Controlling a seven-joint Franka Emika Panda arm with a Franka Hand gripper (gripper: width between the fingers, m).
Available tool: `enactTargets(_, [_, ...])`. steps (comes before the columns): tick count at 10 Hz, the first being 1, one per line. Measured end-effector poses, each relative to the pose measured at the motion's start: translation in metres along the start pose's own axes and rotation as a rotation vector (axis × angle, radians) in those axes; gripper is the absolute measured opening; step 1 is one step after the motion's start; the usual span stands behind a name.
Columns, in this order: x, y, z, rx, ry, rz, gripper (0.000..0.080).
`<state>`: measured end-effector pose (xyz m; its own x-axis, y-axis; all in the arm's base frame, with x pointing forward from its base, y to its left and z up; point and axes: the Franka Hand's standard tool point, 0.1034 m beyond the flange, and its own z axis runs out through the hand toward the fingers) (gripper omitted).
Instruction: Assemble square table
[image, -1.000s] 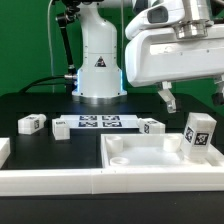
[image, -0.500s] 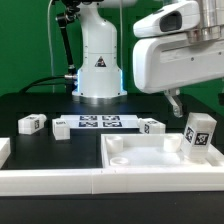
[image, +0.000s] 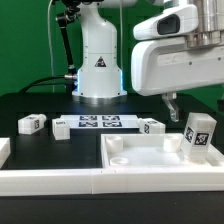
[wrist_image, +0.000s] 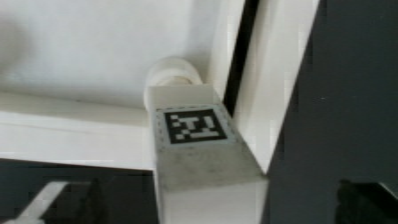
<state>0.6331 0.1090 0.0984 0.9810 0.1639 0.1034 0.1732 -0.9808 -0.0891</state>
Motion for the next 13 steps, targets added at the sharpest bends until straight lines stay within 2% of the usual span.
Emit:
enactTargets(2, [0.0000, 0.0113, 0.0067, -0.010, 0.008, 0.021, 0.0648])
enactTargets(8, [-0.0003, 0.0110, 0.0074, -0.009, 0.007, 0.020, 0.0648])
enactTargets(9, [-0.0003, 0.0110, 0.0074, -0.009, 0.007, 0.020, 0.0553])
enactTargets(10, [-0.0003, 0.0110, 0.0074, -0.009, 0.007, 0.020, 0.0553])
enactTargets(11, [-0.0003, 0.0110, 0.0074, -0.009, 0.007, 0.020, 0.0369])
enactTargets(12, [-0.0003, 0.0110, 0.0074, -0.009, 0.007, 0.020, 0.0290])
enactTargets(13, [-0.0003, 0.0110, 0.0074, -0.009, 0.007, 0.020, 0.0290])
